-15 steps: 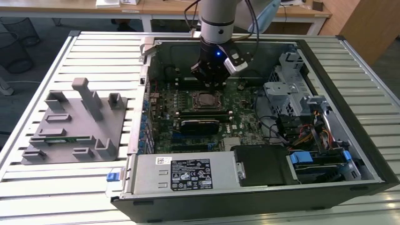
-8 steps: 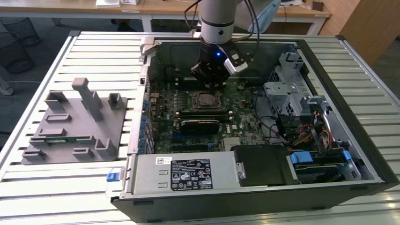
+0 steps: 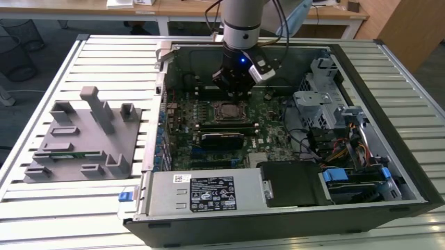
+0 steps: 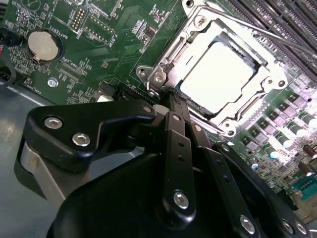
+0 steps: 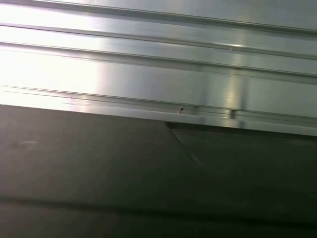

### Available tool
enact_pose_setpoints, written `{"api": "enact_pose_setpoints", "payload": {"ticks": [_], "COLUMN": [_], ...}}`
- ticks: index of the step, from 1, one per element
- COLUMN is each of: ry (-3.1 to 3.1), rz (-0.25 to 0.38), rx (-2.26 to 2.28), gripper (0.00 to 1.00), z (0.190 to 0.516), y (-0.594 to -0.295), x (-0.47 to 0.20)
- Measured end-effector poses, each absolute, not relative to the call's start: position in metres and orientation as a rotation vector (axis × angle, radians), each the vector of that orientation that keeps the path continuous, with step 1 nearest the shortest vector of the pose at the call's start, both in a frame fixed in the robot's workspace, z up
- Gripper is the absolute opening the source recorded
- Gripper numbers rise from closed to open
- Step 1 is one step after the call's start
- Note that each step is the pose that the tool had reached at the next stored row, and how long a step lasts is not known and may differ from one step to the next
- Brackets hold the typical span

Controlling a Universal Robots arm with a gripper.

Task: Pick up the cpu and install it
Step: 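Install the first cpu locking lever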

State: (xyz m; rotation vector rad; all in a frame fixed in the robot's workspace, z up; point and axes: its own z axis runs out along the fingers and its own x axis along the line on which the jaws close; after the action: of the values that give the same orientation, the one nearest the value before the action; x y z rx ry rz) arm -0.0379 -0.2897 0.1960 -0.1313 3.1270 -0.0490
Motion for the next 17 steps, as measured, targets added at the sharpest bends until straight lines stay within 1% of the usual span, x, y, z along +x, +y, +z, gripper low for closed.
{"api": "enact_pose_setpoints", "payload": {"ticks": [14,17], "ry": [3.125,3.125], "rz": [0.017,0.019], "rx": [-0.131,-0.131], "gripper": [0.11,0.11], "z": [0.1962,0.1988], "y": [-0.2896,-0.2896], "x": [-0.0379,-0.0379]}}
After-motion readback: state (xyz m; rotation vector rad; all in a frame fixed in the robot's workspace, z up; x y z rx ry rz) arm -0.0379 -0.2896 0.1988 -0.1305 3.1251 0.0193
